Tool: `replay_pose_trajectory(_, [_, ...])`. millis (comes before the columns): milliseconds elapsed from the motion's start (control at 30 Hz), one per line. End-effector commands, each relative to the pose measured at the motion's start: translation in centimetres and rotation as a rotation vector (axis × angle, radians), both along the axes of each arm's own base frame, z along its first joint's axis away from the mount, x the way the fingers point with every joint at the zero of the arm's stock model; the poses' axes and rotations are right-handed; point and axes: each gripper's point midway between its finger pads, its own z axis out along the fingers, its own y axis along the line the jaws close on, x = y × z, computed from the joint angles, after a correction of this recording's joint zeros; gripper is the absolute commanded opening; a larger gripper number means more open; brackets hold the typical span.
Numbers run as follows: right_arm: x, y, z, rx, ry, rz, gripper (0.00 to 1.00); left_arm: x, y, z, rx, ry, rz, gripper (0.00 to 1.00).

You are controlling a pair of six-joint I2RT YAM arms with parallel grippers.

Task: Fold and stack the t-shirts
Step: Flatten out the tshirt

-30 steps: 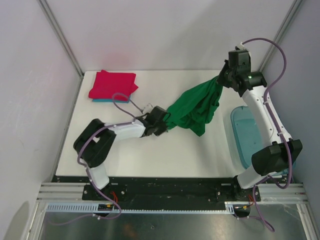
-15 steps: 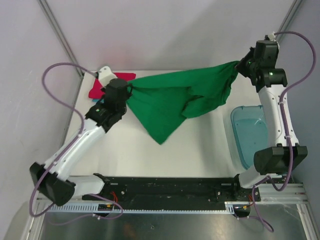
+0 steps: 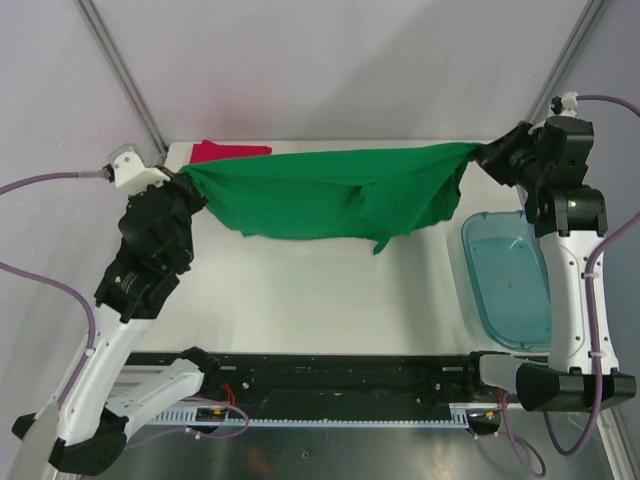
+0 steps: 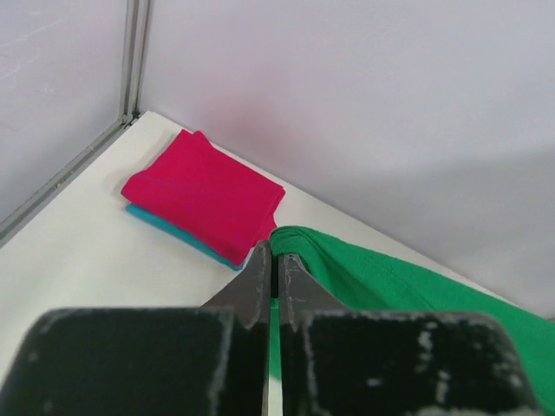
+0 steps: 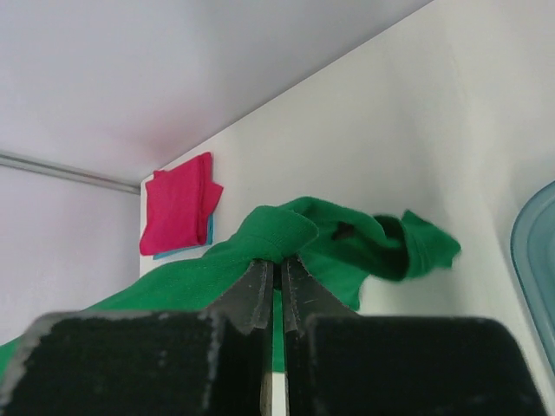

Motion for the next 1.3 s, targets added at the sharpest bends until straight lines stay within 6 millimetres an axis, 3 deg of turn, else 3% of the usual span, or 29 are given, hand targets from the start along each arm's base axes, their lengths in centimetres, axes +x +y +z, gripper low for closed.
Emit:
replay_pose_trajectory(0, [3.1, 1.0, -0.2, 0.06, -0.036, 0.043, 0.0, 3.0, 0.3, -1.3, 0.041, 0.06, 0.035, 0.0])
replay_pose_trajectory(133, [8.7, 1.6, -0.2, 0.111, -0.078, 0.057, 0.0, 9.0, 0.2, -1.2, -0.009, 0.074, 0.021, 0.0])
replay_pose_trajectory(267, [14.2, 1.9, 2.5, 0.149, -0.13, 0.069, 0.0, 15.3, 0.7, 3.5, -0.046, 0.001, -0.011, 0.0])
replay_pose_trajectory(367, [16.5, 2.3, 6.8, 0.172, -0.201, 0.088, 0.0, 18.5, 0.9, 7.5, -0.053, -0.075, -0.049, 0.0])
replay_pose_trajectory(433, [16.9, 2.2, 9.8, 0.193, -0.252, 0.097, 0.0, 18.9, 1.2, 10.5, -0.054, -0.14, -0.065, 0.0])
replay_pose_trajectory(533, [15.6, 1.8, 13.2, 0.25, -0.306, 0.122, 0.0, 17.4, 2.2, 14.5, -0.04, -0.224, -0.069, 0.0])
replay_pose_trajectory(600, [14.6, 2.0, 12.8, 0.259, -0.283, 0.136, 0.0, 15.8, 2.9, 15.5, -0.028, -0.245, -0.057, 0.0])
replay_pose_trajectory(667, [13.4, 2.3, 10.9, 0.254, -0.234, 0.141, 0.0, 14.2, 3.5, 15.0, -0.017, -0.235, -0.044, 0.0])
replay_pose_trajectory(733, [11.9, 2.3, 8.1, 0.24, -0.169, 0.136, 0.0, 12.9, 3.8, 12.7, -0.003, -0.183, -0.034, 0.0])
replay_pose_trajectory(800, [10.6, 2.2, 4.1, 0.217, -0.077, 0.123, 0.0, 11.9, 4.2, 8.3, 0.007, -0.09, -0.021, 0.0])
replay_pose_trajectory(1000, [7.7, 2.3, -10.5, 0.091, 0.286, 0.132, 0.01, 7.9, 4.4, -8.0, 0.018, 0.25, -0.02, 0.0])
replay_pose_trajectory(1067, [6.9, 2.4, -15.5, 0.026, 0.401, 0.118, 0.15, 6.4, 3.9, -14.0, -0.016, 0.368, -0.04, 0.0])
replay_pose_trajectory(1100, [6.5, 2.5, -17.8, -0.005, 0.455, 0.113, 0.28, 5.7, 3.6, -16.8, -0.037, 0.422, -0.047, 0.04])
replay_pose_trajectory(1167, [5.7, 2.5, -21.9, -0.075, 0.561, 0.102, 0.52, 4.2, 3.3, -22.1, -0.075, 0.54, -0.054, 0.26])
replay_pose_trajectory(1267, [3.8, 3.9, -25.0, -0.186, 0.657, 0.121, 0.73, 2.3, 2.4, -27.1, -0.124, 0.66, -0.079, 0.59])
